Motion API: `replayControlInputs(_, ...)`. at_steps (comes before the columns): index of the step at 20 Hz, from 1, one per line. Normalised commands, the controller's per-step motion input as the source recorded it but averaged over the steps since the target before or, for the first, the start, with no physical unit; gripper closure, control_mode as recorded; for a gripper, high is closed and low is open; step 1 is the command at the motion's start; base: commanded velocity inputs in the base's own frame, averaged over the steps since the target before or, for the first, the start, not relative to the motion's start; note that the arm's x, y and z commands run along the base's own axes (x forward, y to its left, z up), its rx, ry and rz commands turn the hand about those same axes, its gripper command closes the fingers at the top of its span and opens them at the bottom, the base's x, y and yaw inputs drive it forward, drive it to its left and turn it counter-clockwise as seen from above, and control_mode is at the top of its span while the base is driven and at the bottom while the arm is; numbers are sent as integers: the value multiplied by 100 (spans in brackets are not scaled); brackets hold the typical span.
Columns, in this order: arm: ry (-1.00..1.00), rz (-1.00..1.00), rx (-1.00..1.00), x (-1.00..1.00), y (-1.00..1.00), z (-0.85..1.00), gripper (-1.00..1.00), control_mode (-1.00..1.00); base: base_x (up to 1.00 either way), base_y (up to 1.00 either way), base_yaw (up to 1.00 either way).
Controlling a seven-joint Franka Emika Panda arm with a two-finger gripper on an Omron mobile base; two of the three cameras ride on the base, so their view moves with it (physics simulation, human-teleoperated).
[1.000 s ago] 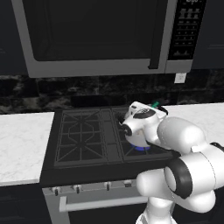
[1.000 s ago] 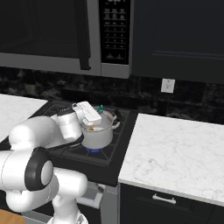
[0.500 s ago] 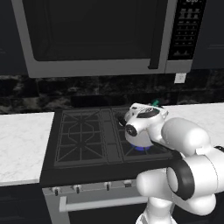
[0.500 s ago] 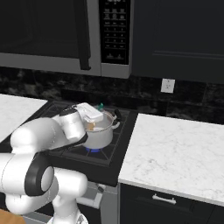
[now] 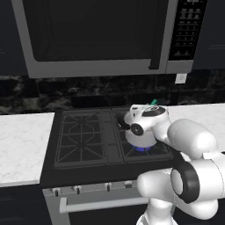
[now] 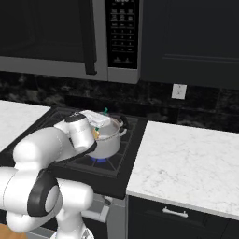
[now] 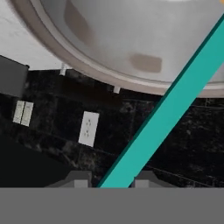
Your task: Put the mushroom and sweet potato in the pot. Retrieve the spatula and lightly stir the vegetables in the pot.
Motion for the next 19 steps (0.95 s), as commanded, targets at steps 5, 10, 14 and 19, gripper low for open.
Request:
replayControlInputs(5, 0, 11, -8, 0, 12, -28, 100, -100, 0, 0, 0)
replayControlInputs(10, 0, 3, -1, 7, 0, -17, 100, -100, 0, 0, 0)
replayControlInputs(14, 2, 0, 0, 14, -23, 0, 100, -100, 0, 0, 0)
replayControlInputs(19, 0, 0, 0, 0, -17, 0, 100, -100, 0, 0, 0)
